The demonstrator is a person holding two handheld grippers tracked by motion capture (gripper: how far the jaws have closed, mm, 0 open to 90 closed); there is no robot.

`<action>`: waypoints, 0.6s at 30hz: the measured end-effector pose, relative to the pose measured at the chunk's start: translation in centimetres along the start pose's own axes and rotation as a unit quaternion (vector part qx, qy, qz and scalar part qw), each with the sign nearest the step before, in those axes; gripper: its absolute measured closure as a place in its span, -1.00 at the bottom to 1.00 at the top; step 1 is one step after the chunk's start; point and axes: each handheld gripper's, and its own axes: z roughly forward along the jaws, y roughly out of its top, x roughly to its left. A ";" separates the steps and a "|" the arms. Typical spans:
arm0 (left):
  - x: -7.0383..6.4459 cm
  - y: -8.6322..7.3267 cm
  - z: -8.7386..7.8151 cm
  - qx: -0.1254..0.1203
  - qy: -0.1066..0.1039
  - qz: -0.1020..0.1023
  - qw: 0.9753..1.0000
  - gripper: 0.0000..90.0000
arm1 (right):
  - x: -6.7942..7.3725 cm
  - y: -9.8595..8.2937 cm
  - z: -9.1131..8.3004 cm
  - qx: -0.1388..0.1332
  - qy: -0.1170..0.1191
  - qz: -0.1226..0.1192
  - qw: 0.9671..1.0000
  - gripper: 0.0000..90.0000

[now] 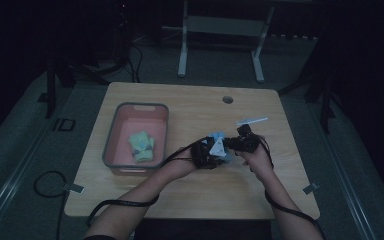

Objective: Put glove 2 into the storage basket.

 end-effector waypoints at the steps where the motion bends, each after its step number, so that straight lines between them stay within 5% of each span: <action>1: 0.1 0.0 -0.2 0.001 0.001 0.002 1.000 0.69 | 0.0 0.0 0.0 -0.001 0.001 0.000 1.000 0.74; 18: 0.9 0.4 -3.6 0.016 0.016 0.010 1.000 0.70 | 2.1 2.8 -0.1 -0.013 0.018 -0.014 1.000 0.74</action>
